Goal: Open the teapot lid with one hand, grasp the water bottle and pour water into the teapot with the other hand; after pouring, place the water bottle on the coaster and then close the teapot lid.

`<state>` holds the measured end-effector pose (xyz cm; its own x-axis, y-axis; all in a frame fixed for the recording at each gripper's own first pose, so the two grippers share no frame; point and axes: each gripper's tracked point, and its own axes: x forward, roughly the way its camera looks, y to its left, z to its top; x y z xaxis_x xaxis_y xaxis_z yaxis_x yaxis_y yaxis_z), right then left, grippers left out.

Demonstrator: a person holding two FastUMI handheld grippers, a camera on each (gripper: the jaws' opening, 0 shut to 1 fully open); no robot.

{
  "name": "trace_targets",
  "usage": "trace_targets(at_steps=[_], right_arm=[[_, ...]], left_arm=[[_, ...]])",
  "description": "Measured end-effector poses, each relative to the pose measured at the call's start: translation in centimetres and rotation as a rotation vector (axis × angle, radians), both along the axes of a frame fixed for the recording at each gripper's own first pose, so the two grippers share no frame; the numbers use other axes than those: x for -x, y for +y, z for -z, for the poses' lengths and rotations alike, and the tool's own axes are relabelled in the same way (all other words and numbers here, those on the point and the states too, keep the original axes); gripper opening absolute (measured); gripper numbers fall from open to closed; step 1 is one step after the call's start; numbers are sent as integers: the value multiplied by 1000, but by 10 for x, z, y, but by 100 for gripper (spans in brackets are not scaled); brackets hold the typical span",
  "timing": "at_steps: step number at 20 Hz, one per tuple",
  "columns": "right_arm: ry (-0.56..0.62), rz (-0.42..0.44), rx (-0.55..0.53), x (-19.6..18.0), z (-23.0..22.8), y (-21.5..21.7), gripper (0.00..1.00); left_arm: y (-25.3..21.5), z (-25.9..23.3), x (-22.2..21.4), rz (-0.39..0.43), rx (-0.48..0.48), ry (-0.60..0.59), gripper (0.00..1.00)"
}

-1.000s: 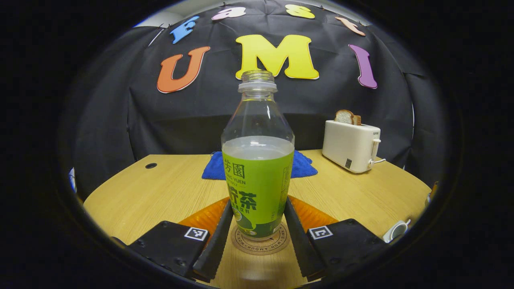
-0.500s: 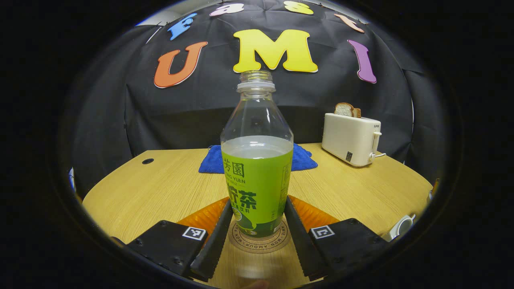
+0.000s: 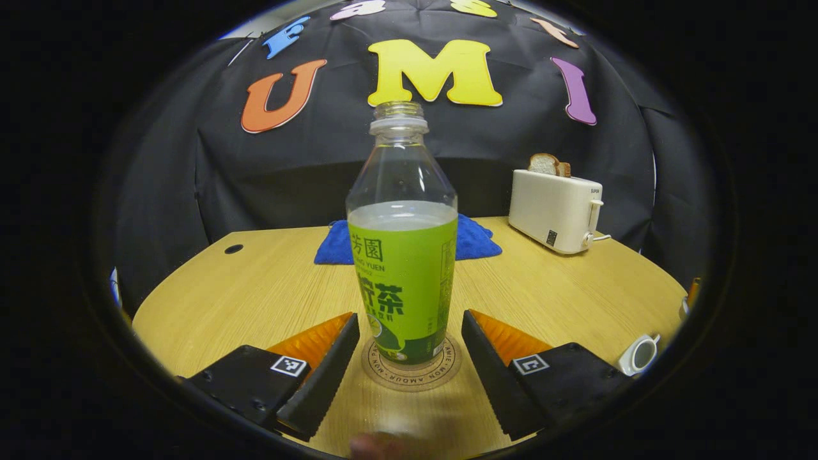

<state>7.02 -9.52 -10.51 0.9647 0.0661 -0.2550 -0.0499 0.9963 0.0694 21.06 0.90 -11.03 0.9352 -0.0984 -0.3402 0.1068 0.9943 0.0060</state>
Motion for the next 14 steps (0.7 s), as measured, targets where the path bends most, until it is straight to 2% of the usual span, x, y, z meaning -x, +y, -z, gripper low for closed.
trace_targets(at_steps=[5,10,14], right_arm=[[-36,-40,13,-5,-19,24,0],[-73,-103,12,-24,-35,60,0],[-63,-145,12,-40,-26,85,0]], left_arm=[[18,-8,43,-21,10,-7,100],[56,-38,93,-109,25,-76,100],[83,-54,128,-163,22,-119,100]])
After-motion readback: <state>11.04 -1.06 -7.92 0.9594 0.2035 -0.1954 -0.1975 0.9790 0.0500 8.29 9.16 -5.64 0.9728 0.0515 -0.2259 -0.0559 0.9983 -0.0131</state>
